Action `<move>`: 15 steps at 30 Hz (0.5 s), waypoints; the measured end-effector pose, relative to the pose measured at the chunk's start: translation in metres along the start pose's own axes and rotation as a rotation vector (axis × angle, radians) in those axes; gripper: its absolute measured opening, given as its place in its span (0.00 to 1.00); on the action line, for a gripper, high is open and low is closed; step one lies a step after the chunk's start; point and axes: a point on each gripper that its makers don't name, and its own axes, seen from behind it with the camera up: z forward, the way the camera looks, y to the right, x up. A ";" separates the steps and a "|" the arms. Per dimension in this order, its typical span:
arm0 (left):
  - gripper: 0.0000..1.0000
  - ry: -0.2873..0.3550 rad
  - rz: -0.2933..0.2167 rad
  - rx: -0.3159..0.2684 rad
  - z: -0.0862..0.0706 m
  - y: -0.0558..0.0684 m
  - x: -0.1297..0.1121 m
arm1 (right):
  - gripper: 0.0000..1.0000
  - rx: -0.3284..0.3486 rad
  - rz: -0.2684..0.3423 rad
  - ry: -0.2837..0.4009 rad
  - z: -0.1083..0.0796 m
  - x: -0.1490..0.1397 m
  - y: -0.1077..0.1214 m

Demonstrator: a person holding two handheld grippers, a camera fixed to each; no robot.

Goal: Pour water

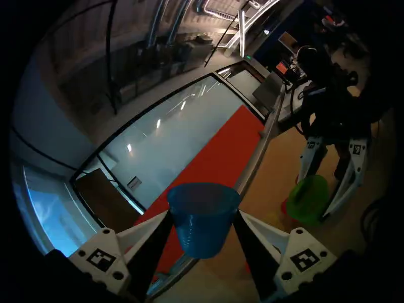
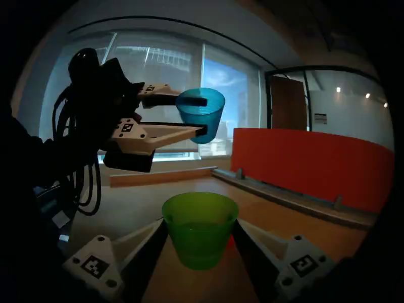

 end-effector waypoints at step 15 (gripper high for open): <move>0.83 -0.017 -0.307 0.032 0.005 -0.013 -0.016 | 0.88 -0.023 -0.010 0.009 -0.015 0.007 0.007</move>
